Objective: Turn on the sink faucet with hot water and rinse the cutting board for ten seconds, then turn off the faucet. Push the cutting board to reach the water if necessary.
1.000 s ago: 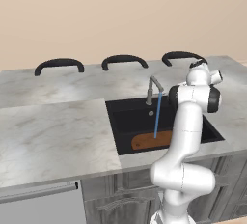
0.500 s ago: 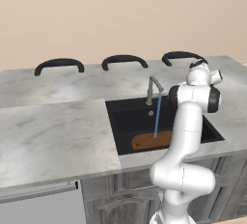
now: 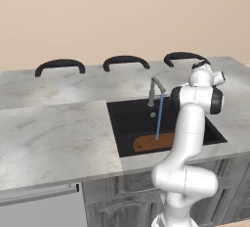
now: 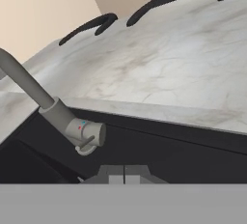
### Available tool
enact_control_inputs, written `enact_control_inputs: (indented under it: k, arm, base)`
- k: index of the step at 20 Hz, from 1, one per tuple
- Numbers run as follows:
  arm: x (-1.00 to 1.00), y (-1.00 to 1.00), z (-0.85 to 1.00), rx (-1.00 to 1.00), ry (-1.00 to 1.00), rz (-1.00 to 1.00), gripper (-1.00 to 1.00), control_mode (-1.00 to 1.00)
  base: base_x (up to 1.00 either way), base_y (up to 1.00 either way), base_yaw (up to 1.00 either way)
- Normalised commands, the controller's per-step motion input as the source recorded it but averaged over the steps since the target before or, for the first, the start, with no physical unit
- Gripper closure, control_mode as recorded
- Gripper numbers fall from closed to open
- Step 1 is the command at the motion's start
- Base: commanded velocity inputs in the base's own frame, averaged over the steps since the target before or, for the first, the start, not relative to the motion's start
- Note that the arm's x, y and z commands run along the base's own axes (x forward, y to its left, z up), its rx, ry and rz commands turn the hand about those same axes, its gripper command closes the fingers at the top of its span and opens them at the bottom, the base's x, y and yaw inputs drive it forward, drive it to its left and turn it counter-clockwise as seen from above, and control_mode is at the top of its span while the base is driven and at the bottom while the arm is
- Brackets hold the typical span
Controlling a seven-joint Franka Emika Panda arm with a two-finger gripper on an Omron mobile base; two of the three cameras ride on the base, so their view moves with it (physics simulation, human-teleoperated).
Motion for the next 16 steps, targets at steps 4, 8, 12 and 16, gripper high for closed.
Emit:
enact_control_inputs:
  k: [4, 8, 12, 16]
  arm:
    - [0.0, 0.0, 0.0, 0.0, 0.0, 0.0, 1.0, -1.0]
    - [0.0, 0.0, 0.0, 0.0, 0.0, 0.0, 1.0, -1.0]
    - [0.0, 0.0, 0.0, 0.0, 0.0, 0.0, 1.0, -1.0]
    - [0.0, 0.0, 0.0, 0.0, 0.0, 0.0, 1.0, -1.0]
  base:
    - [0.0, 0.0, 0.0]
    - [0.0, 0.0, 0.0]
    - [0.0, 0.0, 0.0]
    - [0.0, 0.0, 0.0]
